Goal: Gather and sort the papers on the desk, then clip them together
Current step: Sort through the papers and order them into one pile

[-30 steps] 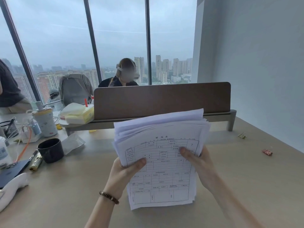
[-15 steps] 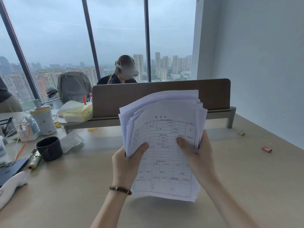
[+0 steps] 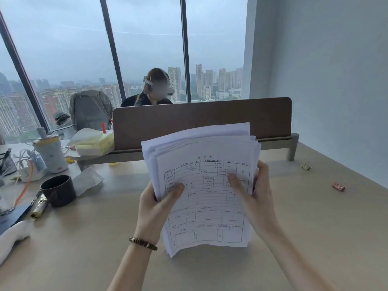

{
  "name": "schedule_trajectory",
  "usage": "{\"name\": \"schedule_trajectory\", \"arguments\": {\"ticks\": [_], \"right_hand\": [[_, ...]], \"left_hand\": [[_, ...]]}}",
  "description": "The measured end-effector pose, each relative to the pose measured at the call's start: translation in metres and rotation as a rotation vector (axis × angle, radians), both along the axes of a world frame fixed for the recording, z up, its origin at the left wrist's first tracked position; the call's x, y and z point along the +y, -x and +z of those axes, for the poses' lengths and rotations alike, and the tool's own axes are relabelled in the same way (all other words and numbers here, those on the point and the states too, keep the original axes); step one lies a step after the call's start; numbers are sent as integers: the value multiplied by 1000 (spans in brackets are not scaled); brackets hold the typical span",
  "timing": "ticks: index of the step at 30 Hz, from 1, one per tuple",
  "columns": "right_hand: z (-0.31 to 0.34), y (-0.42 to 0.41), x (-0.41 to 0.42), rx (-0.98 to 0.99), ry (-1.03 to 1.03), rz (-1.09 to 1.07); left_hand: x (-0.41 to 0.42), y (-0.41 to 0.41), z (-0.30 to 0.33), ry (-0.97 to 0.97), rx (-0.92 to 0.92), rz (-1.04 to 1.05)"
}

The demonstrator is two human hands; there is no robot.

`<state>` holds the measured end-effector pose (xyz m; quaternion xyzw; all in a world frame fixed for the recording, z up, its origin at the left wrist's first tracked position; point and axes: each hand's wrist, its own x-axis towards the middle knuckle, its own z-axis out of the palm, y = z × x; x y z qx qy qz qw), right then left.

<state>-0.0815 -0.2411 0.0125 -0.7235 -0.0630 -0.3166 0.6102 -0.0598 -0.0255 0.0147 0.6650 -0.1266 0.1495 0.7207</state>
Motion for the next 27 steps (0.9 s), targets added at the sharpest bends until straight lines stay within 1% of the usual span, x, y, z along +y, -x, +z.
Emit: {"name": "schedule_trajectory", "arguments": {"ticks": [3, 7, 11, 13, 16, 19, 23, 27], "right_hand": [[5, -7, -10, -28, -12, 68], [26, -13, -16, -123, 57, 109], [49, -17, -19, -197, 57, 123], [60, -19, -19, -219, 98, 90], [66, -21, -21, -245, 219, 62], [64, -24, -23, -255, 314, 21], [62, -25, -22, -271, 280, -21], [60, -23, -22, -262, 240, -10]], "left_hand": [[2, -3, 5, -9, -40, -47], [2, -7, 16, -39, -131, -61], [-3, -8, 27, -25, -146, -84], [-5, -8, 30, 4, -129, -89], [-6, -10, 35, 67, -58, -75], [-3, -11, 39, 114, 15, -116], [2, -13, 40, 100, 64, -176], [7, -15, 39, 80, 93, -226]]}}
